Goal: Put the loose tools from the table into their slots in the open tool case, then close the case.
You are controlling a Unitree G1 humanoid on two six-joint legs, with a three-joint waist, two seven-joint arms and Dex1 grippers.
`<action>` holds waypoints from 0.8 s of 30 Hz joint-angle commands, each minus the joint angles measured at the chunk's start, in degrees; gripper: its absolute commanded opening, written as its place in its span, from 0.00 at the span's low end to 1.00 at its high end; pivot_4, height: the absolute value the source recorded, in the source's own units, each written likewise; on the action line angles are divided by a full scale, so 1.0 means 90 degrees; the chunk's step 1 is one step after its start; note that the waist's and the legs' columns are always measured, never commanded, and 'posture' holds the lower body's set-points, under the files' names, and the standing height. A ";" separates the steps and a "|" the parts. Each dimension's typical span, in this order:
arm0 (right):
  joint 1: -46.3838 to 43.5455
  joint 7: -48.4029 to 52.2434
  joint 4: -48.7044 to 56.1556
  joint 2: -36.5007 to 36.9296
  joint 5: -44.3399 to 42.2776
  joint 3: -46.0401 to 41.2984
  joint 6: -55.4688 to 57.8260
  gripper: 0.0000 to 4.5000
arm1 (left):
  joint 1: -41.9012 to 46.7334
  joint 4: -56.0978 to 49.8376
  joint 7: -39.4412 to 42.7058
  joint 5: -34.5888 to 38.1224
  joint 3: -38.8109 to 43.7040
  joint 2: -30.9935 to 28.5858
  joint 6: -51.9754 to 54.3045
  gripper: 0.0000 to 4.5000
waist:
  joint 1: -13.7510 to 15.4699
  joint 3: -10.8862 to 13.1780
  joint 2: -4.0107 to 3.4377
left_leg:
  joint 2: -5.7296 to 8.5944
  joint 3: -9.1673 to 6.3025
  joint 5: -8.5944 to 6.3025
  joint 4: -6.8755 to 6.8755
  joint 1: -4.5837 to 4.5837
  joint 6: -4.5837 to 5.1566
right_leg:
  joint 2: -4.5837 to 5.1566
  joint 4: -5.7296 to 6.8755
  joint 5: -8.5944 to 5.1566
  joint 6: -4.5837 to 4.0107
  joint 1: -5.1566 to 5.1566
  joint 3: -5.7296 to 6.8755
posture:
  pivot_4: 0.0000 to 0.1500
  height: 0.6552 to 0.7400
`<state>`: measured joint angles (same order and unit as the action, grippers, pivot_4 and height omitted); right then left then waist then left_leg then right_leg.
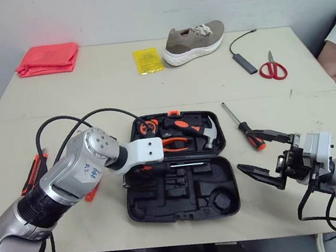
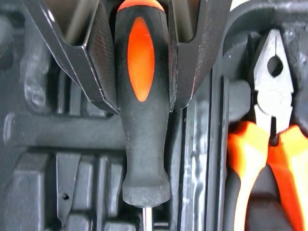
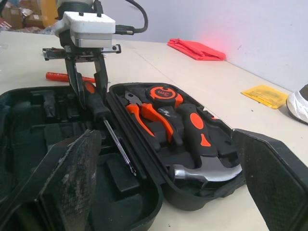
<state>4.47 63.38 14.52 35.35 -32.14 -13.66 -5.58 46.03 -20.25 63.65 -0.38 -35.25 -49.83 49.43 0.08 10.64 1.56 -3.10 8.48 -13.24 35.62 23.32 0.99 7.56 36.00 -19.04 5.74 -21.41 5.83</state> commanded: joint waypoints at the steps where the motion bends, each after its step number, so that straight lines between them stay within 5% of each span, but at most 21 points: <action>1: 0.0085 0.0052 0.0144 -0.0033 -0.0052 -0.0075 -0.0197 1.00 | 0.0134 -0.0030 0.0006 -0.0249 -0.0024 0.0061 -0.0095 0.17 | 0.0000 0.0000 0.0000 | 0.0000 0.0000 0.0000 0.0000 0.0000 0.0000 | 0.0000 0.0000 0.0000 0.0000 0.0001 0.0000 | 1.00 1.00; 10: 0.0224 0.0120 0.0062 -0.0063 -0.0058 -0.0090 -0.0377 1.00 | 0.0097 -0.0028 -0.0021 -0.0507 -0.0047 0.0184 -0.0266 0.17 | -0.0001 0.0000 0.0000 | 0.0000 -0.0001 -0.0001 0.0010 0.0000 0.0002 | 0.0000 0.0006 0.0001 0.0001 0.0003 0.0000 | 1.00 1.00; 16: 0.0246 0.0062 0.0212 -0.0043 -0.0088 -0.0075 -0.0302 1.00 | 0.0096 -0.0349 -0.0058 -0.0152 0.0513 0.0508 -0.0296 0.74 | 0.0025 0.0000 0.0000 | -0.0004 -0.0006 -0.0013 0.0036 0.0010 0.0015 | 0.0001 0.0008 0.0001 0.0001 0.0006 0.0005 | 1.00 1.00; 21: 0.0298 0.0054 0.0283 -0.0012 -0.0116 -0.0084 -0.0237 1.00 | -0.0132 -0.1032 0.0182 0.0729 0.1485 0.0456 -0.0008 0.74 | -0.0007 0.0000 -0.0001 | -0.0008 -0.0005 -0.0025 0.0048 0.0015 0.0022 | 0.0002 0.0007 0.0001 0.0003 0.0008 0.0002 | 1.00 1.00; 24: 0.0318 0.0053 0.0271 -0.0023 -0.0127 -0.0090 -0.0231 1.00 | -0.0656 -0.0841 -0.0063 0.1054 0.2159 0.0639 -0.0590 0.46 | -0.0036 -0.0005 -0.0010 | -0.0012 -0.0003 -0.0026 0.0047 0.0001 0.0022 | -0.0002 0.0009 0.0001 0.0003 0.0017 0.0000 | 1.00 1.00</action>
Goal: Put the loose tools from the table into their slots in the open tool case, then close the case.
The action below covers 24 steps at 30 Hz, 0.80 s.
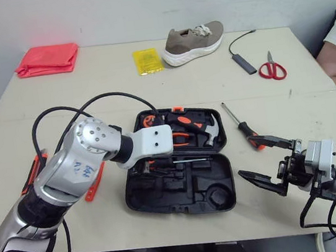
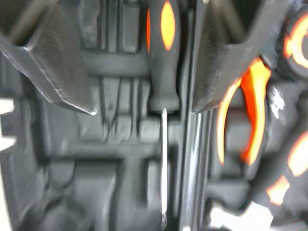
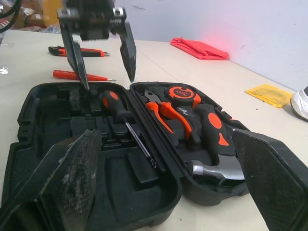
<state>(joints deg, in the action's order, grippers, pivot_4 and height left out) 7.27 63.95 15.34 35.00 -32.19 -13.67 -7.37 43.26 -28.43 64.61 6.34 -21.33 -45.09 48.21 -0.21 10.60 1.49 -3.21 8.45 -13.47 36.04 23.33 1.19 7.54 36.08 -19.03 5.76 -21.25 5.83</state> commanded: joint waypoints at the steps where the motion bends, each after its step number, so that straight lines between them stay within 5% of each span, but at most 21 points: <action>1: 0.0019 -0.0002 0.0174 0.0012 -0.0117 -0.0083 -0.0045 1.00 | -0.0564 0.0165 -0.0248 0.0474 0.0862 0.0286 -0.0754 0.37 | -0.0002 -0.0001 -0.0003 | -0.0003 0.0000 -0.0001 0.0001 -0.0004 0.0000 | -0.0001 0.0003 0.0000 0.0000 0.0002 0.0000 | 1.00 1.00; 5: 0.0032 0.0089 0.0017 -0.0020 -0.0124 -0.0097 -0.0139 1.00 | -0.1505 0.0922 -0.0921 0.0638 0.1652 0.1102 -0.2113 0.01 | 0.0017 -0.0005 -0.0008 | -0.0007 -0.0004 -0.0004 0.0007 -0.0003 0.0004 | 0.0002 0.0001 0.0000 0.0000 0.0007 0.0003 | 1.00 1.00; 11: 0.0056 0.0154 -0.0136 -0.0039 -0.0103 -0.0150 -0.0254 1.00 | -0.2205 0.2038 -0.1780 0.0322 0.1620 0.1692 -0.2827 0.01 | 0.0022 -0.0006 -0.0011 | -0.0006 -0.0004 -0.0014 0.0005 -0.0006 0.0013 | 0.0003 -0.0005 0.0002 0.0002 0.0015 0.0009 | 1.00 1.00; 24: 0.0101 -0.0174 0.0266 0.0048 -0.0105 -0.0128 -0.0008 1.00 | -0.2202 0.2400 -0.1861 0.0013 0.1075 0.1910 -0.3265 0.01 | 0.0025 -0.0007 -0.0012 | -0.0012 -0.0003 -0.0024 0.0005 -0.0007 0.0008 | 0.0009 -0.0006 0.0001 0.0002 0.0013 0.0009 | 1.00 1.00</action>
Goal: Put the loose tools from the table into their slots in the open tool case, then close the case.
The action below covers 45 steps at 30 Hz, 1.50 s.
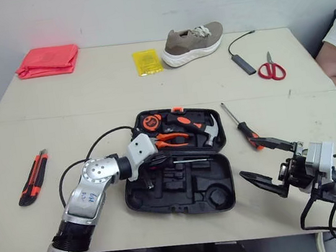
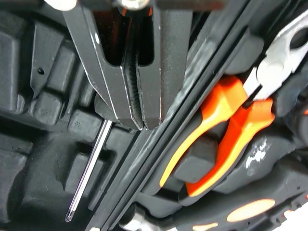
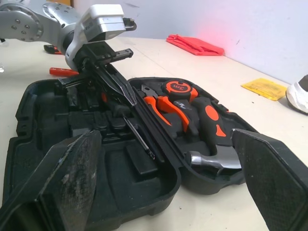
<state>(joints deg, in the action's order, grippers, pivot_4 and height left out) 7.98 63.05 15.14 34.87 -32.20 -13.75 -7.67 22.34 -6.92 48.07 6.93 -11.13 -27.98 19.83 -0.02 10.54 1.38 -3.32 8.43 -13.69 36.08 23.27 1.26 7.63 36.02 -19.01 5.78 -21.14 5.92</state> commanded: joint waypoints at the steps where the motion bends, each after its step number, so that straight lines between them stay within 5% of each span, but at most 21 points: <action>1: 0.0021 -0.0094 0.0315 0.0063 -0.0109 -0.0124 0.0052 1.00 | 0.0144 0.0049 -0.0040 -0.0096 -0.0076 0.0001 -0.0072 0.01 | 0.0003 0.0000 0.0000 | 0.0000 0.0000 -0.0001 0.0000 0.0000 0.0000 | 0.0000 -0.0001 0.0000 0.0000 0.0001 0.0001 | 1.00 1.00; 15: -0.0112 -0.0158 0.0217 0.0010 -0.0047 -0.0040 0.0110 1.00 | 0.0373 0.0654 0.0338 -0.1542 -0.1786 -0.0091 0.0134 0.01 | 0.0111 -0.0078 -0.0066 | 0.0005 0.0000 -0.0018 0.0002 -0.0010 0.0006 | -0.0005 -0.0017 0.0000 0.0000 0.0020 0.0006 | 1.00 1.00; 27: -0.0263 -0.0364 0.0209 -0.0144 0.0060 0.0090 0.0135 1.00 | 0.0454 0.1068 0.0894 -0.2181 -0.2733 -0.0032 0.0871 0.01 | 0.0173 -0.0327 -0.0111 | -0.0025 -0.0006 -0.0131 -0.0002 -0.0147 -0.0007 | 0.0009 -0.0140 -0.0026 -0.0045 0.0167 -0.0006 | 1.00 1.00; 31: -0.0280 -0.0442 0.0243 -0.0159 0.0102 0.0129 0.0136 1.00 | 0.0301 0.0915 0.0808 -0.2077 -0.2576 0.0076 0.0695 0.01 | 0.0177 -0.0372 -0.0147 | -0.0028 -0.0005 -0.0139 -0.0017 -0.0152 -0.0009 | 0.0009 -0.0164 -0.0036 -0.0063 0.0176 -0.0037 | 1.00 1.00; 37: -0.0241 -0.0619 0.0370 -0.0120 0.0103 0.0151 0.0173 1.00 | 0.0455 0.0824 -0.0132 -0.1534 -0.1134 0.0545 -0.0480 0.01 | 0.0213 -0.0370 -0.0160 | -0.0026 -0.0006 -0.0139 -0.0014 -0.0135 -0.0004 | 0.0019 -0.0172 -0.0038 -0.0066 0.0166 -0.0042 | 1.00 1.00; 45: -0.0235 -0.0665 0.0420 -0.0091 0.0079 0.0148 0.0224 1.00 | 0.0643 0.0565 0.0055 -0.0469 -0.0086 0.0539 -0.1097 0.01 | 0.0147 -0.0226 -0.0110 | -0.0024 0.0002 -0.0126 0.0002 -0.0031 0.0016 | 0.0017 -0.0157 0.0002 0.0002 0.0093 -0.0048 | 1.00 1.00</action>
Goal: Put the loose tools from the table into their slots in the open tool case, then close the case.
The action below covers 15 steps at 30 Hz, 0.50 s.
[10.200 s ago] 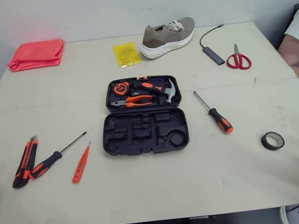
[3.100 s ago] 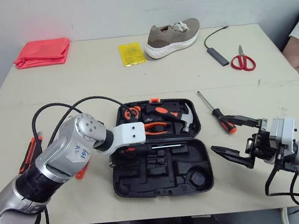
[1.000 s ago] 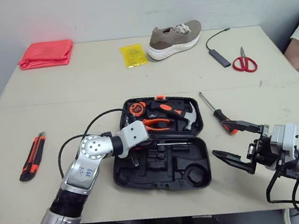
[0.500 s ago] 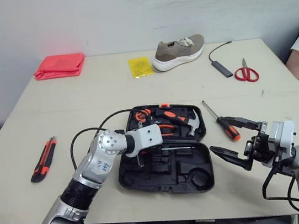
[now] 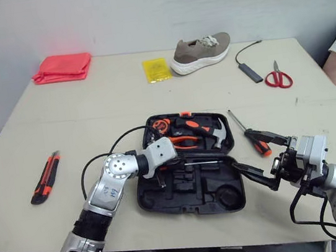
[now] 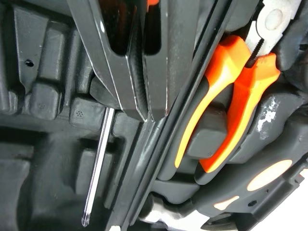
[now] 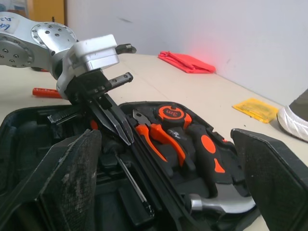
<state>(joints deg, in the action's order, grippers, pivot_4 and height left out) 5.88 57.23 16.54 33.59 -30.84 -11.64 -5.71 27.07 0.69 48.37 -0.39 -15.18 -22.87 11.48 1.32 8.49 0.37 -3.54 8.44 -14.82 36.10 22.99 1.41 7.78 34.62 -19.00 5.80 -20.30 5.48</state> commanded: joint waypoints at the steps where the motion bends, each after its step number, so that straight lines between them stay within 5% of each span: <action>1: 0.0004 -0.0019 0.0266 0.0055 -0.0078 -0.0095 0.0011 1.00 | 0.0100 -0.0396 0.0074 0.0493 0.0452 -0.0033 -0.0209 0.01 | -0.0006 0.0011 0.0001 | 0.0000 0.0002 0.0021 0.0004 0.0027 0.0024 | -0.0003 0.0015 0.0006 0.0012 -0.0032 0.0001 | 1.00 1.00; 15: 0.0015 0.0149 0.0115 0.0051 -0.0077 -0.0136 -0.0049 1.00 | -0.0220 -0.0654 0.0078 0.0800 0.0113 0.0039 0.0702 0.01 | -0.0002 0.0065 0.0014 | -0.0005 0.0004 0.0018 0.0006 0.0026 -0.0012 | -0.0024 0.0044 0.0005 0.0011 -0.0045 0.0053 | 1.00 1.00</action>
<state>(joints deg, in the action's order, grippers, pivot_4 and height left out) 5.90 58.19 16.52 33.61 -30.86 -11.64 -5.06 24.80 -4.20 49.94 7.23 -14.06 -22.59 18.08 1.29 9.07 0.50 -3.58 8.48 -14.66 36.14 23.23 1.29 7.57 35.01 -18.96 5.90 -20.71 5.95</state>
